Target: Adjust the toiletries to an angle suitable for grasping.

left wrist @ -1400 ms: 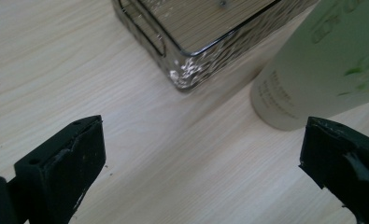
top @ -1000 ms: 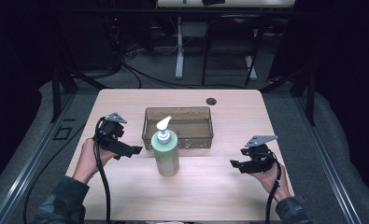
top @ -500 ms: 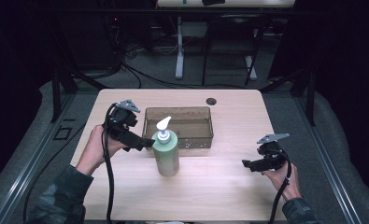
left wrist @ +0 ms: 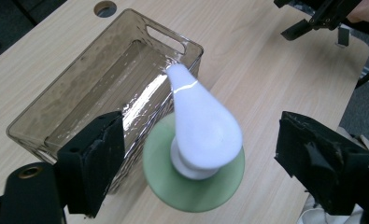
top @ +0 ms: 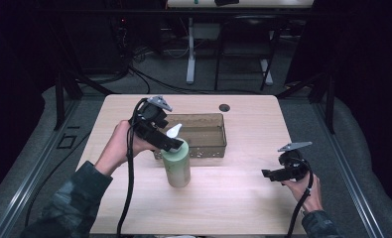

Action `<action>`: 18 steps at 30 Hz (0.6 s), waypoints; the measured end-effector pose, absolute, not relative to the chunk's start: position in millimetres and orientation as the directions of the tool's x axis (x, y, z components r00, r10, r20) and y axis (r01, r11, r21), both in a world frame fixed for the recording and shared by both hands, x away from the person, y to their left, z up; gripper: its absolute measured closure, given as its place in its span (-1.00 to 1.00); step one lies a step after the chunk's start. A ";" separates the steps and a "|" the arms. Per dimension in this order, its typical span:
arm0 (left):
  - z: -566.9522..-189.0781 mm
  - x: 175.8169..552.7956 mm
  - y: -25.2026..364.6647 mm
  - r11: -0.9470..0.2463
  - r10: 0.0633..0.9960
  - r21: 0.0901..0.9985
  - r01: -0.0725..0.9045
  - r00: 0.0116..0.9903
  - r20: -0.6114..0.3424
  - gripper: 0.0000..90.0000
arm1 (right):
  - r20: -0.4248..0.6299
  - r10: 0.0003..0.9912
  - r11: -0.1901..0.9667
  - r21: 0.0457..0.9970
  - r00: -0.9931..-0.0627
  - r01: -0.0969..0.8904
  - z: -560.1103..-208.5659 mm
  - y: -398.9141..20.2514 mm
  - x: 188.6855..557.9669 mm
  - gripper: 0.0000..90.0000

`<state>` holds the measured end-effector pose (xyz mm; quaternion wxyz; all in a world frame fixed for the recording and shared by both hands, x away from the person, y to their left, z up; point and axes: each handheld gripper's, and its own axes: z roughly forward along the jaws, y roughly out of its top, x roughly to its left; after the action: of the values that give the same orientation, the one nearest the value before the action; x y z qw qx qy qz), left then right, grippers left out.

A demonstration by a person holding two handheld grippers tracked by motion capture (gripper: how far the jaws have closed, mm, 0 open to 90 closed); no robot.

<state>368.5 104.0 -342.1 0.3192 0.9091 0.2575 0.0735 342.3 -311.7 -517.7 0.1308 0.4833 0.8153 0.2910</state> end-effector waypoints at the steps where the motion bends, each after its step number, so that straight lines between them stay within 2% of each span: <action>1: -342.1 368.5 104.0 -0.664 0.515 0.618 0.421 0.857 -0.031 -0.50 | 0.068 0.864 0.363 0.601 -0.499 0.712 -517.7 -311.7 342.3 -0.67; 3: -343.5 368.8 99.7 -0.677 0.507 0.608 0.416 0.862 -0.025 -0.48 | 0.063 0.867 0.363 0.602 -0.495 0.712 -517.4 -311.7 342.0 -0.67; 7: -346.3 370.6 94.9 -0.698 0.495 0.588 0.408 0.869 -0.015 -0.11 | 0.055 0.870 0.365 0.597 -0.490 0.714 -517.7 -313.7 342.5 -0.67; 8: -346.9 371.0 94.4 -0.703 0.496 0.582 0.409 0.868 -0.011 -0.11 | 0.054 0.872 0.363 0.596 -0.486 0.716 -517.5 -314.1 342.4 -0.66; 10: -347.7 372.0 94.2 -0.712 0.493 0.573 0.406 0.870 -0.004 0.06 | 0.057 0.874 0.356 0.599 -0.482 0.717 -517.0 -314.8 342.2 -0.66; 12: -348.3 372.6 94.5 -0.716 0.492 0.568 0.406 0.871 -0.002 0.10 | 0.052 0.874 0.359 0.600 -0.483 0.715 -516.8 -315.3 342.3 -0.65; 14: -348.8 373.1 94.8 -0.723 0.487 0.564 0.400 0.874 0.004 0.25 | 0.053 0.874 0.359 0.600 -0.483 0.715 -516.2 -315.0 342.1 -0.64; 18: -348.5 373.6 95.2 -0.735 0.478 0.558 0.387 0.878 0.022 0.35 | 0.048 0.874 0.362 0.600 -0.484 0.713 -516.3 -314.4 342.0 -0.64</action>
<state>373.6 95.2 -348.5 0.2799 0.9277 0.2331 0.0820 342.0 -314.4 -516.3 0.1409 0.4879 0.8132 0.2843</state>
